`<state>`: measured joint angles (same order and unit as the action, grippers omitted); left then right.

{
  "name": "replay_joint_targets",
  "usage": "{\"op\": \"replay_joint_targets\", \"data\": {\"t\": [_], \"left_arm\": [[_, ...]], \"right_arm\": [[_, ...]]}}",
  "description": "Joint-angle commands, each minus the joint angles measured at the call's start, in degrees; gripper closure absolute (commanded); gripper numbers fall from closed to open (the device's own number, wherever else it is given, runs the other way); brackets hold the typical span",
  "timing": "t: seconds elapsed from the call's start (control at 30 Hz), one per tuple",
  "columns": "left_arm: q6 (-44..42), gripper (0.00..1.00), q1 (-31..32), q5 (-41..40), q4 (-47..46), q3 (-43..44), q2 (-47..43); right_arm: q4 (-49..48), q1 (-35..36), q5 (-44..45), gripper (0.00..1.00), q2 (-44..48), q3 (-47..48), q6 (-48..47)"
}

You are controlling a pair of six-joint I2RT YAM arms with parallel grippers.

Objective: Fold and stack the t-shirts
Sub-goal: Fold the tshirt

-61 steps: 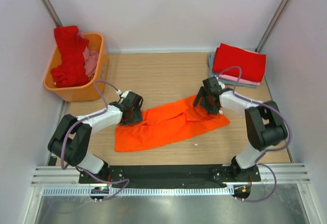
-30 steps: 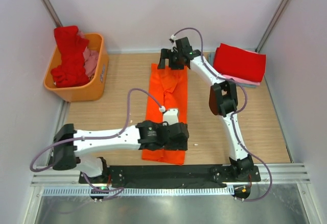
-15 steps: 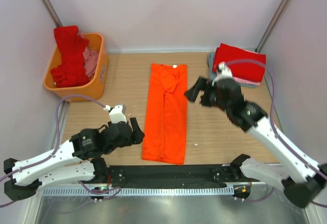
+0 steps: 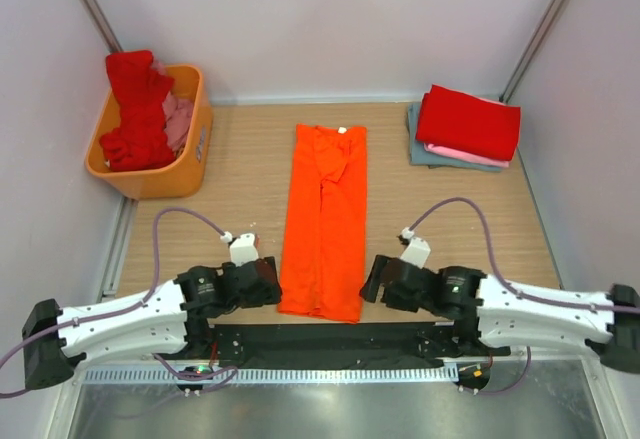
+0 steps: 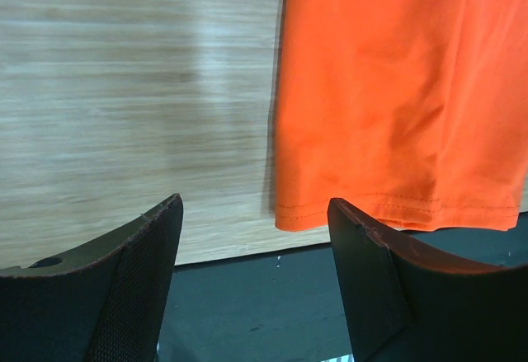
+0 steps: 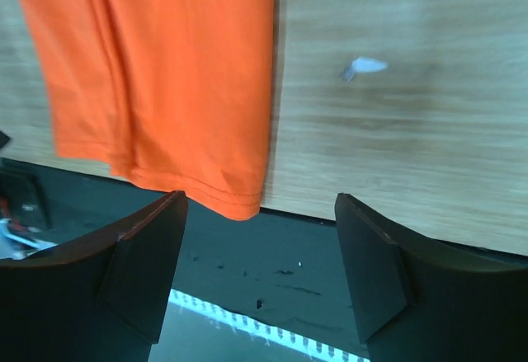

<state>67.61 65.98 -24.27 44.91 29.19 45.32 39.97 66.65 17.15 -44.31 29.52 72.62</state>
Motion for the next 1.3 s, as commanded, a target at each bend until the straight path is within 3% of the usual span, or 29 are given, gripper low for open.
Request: {"op": "replay_joint_targets", "data": {"t": [0.0,0.2,0.37,0.53,0.73,1.07,1.27], "left_arm": [[3.0,0.28,-0.1,2.0,-5.3,-1.8,-0.1],[3.9,0.31,-0.1,4.1,-6.8,-4.0,-1.1],[5.4,0.32,-0.1,4.5,-7.5,-5.7,-2.0],[5.4,0.34,-0.1,4.8,-7.8,-6.1,-2.4],[5.5,0.36,-0.1,5.1,-8.3,-6.3,-2.3],[6.7,0.42,0.1,6.5,-10.9,-8.4,-2.2],[7.7,0.45,1.7,7.9,-15.4,-10.6,-0.1]], "right_arm": [[-7.0,7.9,7.7,0.22,-8.1,-0.4,10.2],[-14.2,14.1,7.2,0.31,-19.4,-0.9,15.5],[-16.4,15.8,6.1,0.38,-21.6,-1.5,17.1],[-15.5,15.9,6.6,0.51,-21.3,-1.8,18.2],[-16.5,16.7,6.5,0.60,-21.1,-3.3,19.8],[-16.4,17.2,7.3,0.92,-19.2,-4.7,20.4],[-14.1,17.1,8.2,0.94,-16.5,-4.8,20.4]]}}
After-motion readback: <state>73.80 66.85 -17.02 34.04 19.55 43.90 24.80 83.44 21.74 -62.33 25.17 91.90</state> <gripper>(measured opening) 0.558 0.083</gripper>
